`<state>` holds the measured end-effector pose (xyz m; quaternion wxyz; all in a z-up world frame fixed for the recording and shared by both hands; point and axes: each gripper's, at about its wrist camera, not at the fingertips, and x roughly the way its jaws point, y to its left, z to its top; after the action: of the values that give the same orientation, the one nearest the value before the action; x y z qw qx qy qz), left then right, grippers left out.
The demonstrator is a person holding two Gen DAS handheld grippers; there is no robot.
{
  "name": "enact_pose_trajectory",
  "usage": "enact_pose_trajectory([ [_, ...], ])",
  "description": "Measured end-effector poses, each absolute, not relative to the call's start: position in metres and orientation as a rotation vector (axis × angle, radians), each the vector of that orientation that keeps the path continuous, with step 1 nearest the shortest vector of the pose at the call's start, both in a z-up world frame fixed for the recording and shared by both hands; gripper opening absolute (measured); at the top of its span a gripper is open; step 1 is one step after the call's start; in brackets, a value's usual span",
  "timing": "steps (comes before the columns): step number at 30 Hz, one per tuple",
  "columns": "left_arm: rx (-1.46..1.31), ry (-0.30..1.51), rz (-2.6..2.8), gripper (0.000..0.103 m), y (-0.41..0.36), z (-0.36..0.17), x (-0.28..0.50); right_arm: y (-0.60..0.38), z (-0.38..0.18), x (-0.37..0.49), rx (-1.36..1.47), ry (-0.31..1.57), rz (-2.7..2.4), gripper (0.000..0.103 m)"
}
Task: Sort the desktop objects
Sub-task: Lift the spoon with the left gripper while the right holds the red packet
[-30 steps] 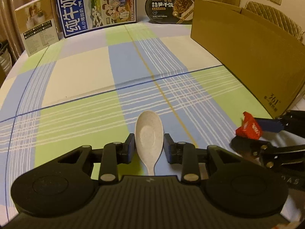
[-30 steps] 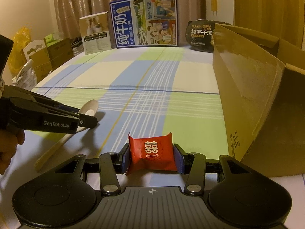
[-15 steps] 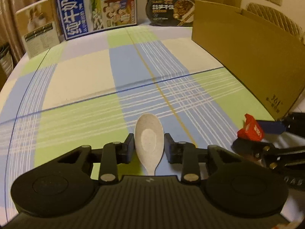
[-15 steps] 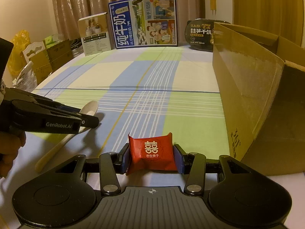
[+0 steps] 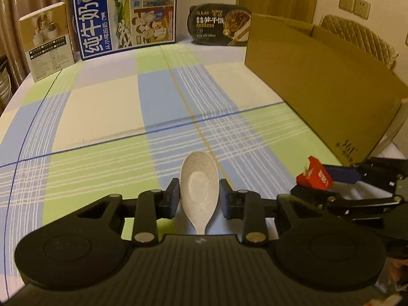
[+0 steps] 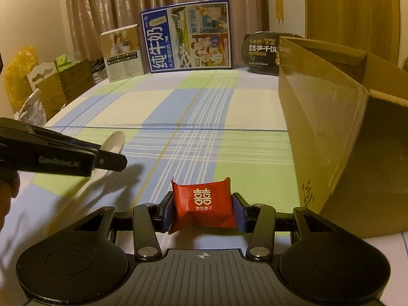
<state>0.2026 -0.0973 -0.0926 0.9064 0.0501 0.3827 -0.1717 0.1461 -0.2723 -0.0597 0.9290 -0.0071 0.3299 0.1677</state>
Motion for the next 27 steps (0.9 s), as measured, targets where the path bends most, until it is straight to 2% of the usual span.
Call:
enact_pose_trajectory([
  [27, 0.038, 0.816, -0.327, 0.027, -0.093, -0.072, 0.167, -0.279, -0.016, 0.116, -0.055, 0.616, 0.332, 0.044],
])
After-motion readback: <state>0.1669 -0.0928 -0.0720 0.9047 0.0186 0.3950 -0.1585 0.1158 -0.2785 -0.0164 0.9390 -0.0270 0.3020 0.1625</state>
